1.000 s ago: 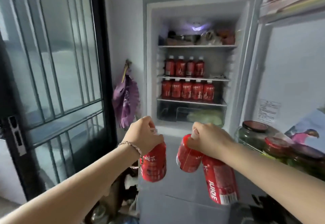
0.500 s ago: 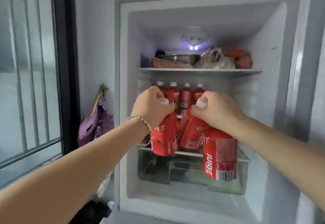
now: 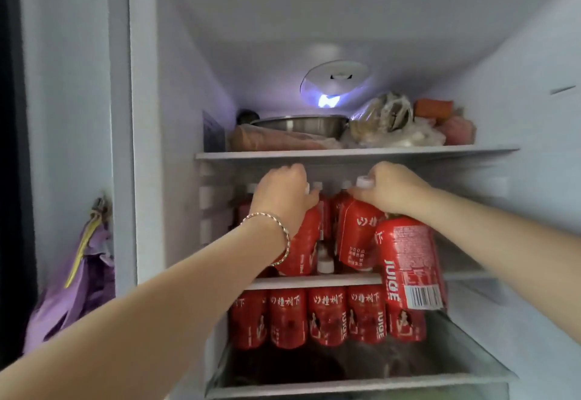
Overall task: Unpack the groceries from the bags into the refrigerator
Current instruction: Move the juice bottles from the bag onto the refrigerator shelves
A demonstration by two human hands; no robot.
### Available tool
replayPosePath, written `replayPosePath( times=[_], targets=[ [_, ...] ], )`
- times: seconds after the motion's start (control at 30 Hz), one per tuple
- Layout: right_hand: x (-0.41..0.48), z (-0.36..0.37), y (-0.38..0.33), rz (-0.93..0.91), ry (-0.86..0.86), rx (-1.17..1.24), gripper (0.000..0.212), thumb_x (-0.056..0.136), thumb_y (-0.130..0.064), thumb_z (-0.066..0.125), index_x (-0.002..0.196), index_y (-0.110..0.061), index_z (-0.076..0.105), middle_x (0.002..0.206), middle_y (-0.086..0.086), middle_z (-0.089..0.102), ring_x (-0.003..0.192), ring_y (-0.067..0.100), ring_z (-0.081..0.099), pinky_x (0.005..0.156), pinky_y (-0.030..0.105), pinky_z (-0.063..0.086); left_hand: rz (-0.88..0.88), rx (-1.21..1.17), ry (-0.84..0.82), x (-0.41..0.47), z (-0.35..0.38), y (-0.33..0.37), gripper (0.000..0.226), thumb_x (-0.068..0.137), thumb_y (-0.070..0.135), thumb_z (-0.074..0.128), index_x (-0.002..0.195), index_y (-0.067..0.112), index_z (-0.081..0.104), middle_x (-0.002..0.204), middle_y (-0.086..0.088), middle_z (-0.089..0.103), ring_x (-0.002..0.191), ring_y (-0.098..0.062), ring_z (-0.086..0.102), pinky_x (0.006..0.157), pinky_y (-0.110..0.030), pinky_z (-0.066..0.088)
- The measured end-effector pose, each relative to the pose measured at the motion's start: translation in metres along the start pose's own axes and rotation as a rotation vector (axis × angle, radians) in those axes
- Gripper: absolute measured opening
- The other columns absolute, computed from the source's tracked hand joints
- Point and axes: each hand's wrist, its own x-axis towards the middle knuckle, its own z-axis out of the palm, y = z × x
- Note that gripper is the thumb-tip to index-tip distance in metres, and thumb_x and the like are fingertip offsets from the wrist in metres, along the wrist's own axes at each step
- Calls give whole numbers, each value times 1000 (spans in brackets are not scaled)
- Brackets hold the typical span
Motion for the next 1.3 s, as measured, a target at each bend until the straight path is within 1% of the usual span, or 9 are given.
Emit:
replayPosePath(
  times=[0.23,0.37,0.47,0.6,0.73,0.9,1.0,1.2,1.3],
  targets=[
    [62,38,-2,-65,-116,33,52,84,-48,62,116,-7,60,117,10,63,105,26,60,80,27,46,-157,36,-48,22,44,-11,38,97,34,45,119,4,48,122,-19,53,114,-35,51,91,-38,42],
    [80,52,-7,-146,-152,36,47,89,-40,59,124,-9,57,125,9,59,114,26,56,91,29,43,-70,95,11,4,69,-10,45,92,37,49,133,18,41,137,-16,30,120,-33,43,92,-39,44],
    [86,57,-10,-204,-131,136,42,87,-40,63,119,-13,58,127,11,58,116,25,54,82,23,40,48,256,164,-4,83,-18,43,70,35,74,109,19,65,128,-19,51,106,-40,55,79,-47,51],
    [91,49,4,-132,-125,229,45,80,-50,67,103,-11,63,111,10,65,107,26,59,74,23,44,38,301,164,-8,91,-24,37,59,33,82,92,18,71,123,-20,57,99,-45,61,69,-54,53],
    [75,31,35,12,33,348,22,79,-31,65,75,-9,64,77,8,64,80,24,61,53,23,39,-7,311,185,-13,98,-25,47,54,33,84,96,19,70,133,-20,43,109,-48,54,83,-63,45],
    [31,16,55,139,451,539,16,79,-27,62,84,-17,73,92,11,71,96,32,63,77,31,46,265,294,222,-12,103,1,39,53,17,79,90,11,70,135,-22,48,129,-40,37,111,-52,25],
    [32,24,48,169,570,427,20,82,-28,60,95,-18,73,101,10,71,100,34,62,81,33,47,315,126,56,-4,107,26,46,80,17,64,125,10,54,152,-18,22,141,-33,23,114,-40,25],
    [34,76,47,-167,377,234,45,87,-28,57,129,-13,50,131,7,48,117,27,51,91,32,40,42,65,-322,22,132,37,74,91,29,51,148,37,4,153,-2,-28,143,-36,-15,114,-51,22],
    [31,83,52,-92,205,274,87,86,-43,60,149,-12,9,147,16,28,133,33,34,106,40,34,66,219,-353,27,141,29,82,90,27,58,150,31,2,150,-1,-35,142,-36,-19,115,-49,19]
  ],
)
